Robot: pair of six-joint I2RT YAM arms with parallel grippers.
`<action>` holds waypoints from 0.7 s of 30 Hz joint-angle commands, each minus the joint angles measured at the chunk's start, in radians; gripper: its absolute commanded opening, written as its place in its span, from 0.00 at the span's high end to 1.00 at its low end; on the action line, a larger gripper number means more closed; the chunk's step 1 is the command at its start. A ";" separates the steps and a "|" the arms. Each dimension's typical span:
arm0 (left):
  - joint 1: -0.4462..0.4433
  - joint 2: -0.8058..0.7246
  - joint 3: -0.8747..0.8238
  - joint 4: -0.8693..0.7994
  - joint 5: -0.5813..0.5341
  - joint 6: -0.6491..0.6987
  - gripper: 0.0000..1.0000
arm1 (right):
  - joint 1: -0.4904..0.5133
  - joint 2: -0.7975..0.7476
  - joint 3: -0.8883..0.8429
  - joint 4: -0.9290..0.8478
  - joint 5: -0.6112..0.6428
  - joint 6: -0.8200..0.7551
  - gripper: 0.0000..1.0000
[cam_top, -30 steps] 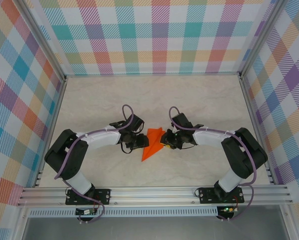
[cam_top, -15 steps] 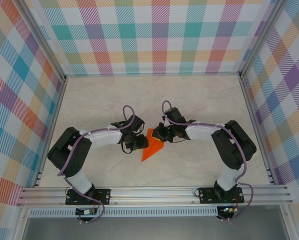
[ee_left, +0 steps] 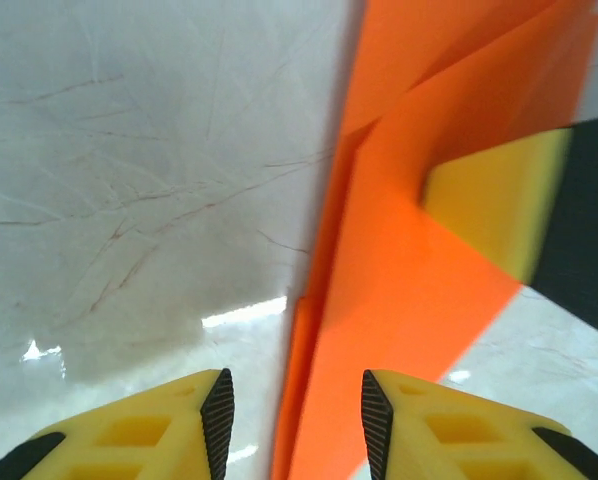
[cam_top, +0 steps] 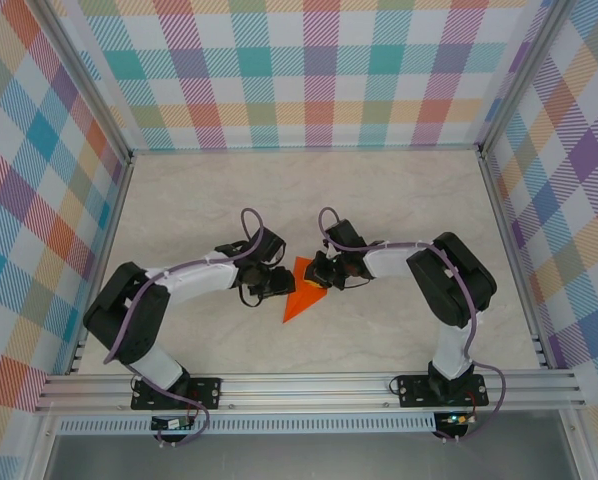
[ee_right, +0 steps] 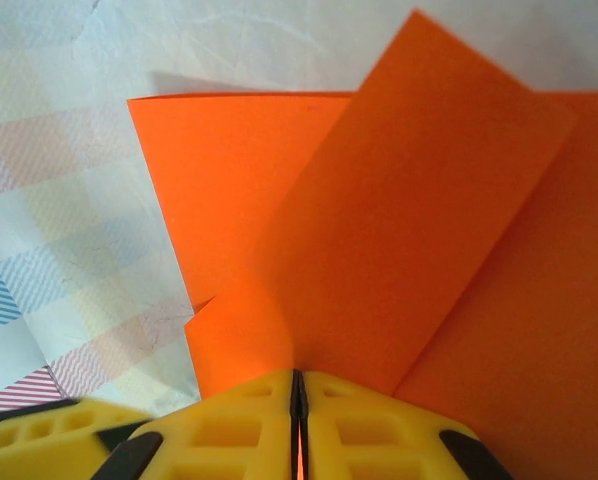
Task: Fold a paper plane with a square sheet of paper (pick it up from the middle)
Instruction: Fourth fold the wing at the center of the table.
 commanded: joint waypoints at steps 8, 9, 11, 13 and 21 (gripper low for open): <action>0.003 -0.124 -0.112 0.243 0.203 -0.145 0.72 | 0.005 0.047 -0.013 -0.042 0.034 -0.011 0.89; 0.003 -0.104 -0.123 0.286 0.224 -0.167 0.76 | 0.005 0.048 -0.010 -0.047 0.035 -0.013 0.89; 0.002 -0.066 -0.137 0.352 0.253 -0.197 0.77 | 0.005 0.049 -0.009 -0.051 0.036 -0.012 0.89; 0.002 -0.033 -0.153 0.405 0.265 -0.224 0.78 | 0.005 0.049 -0.009 -0.051 0.034 -0.013 0.89; -0.003 0.027 -0.218 0.426 0.266 -0.248 0.78 | 0.005 0.044 -0.014 -0.063 0.035 -0.015 0.88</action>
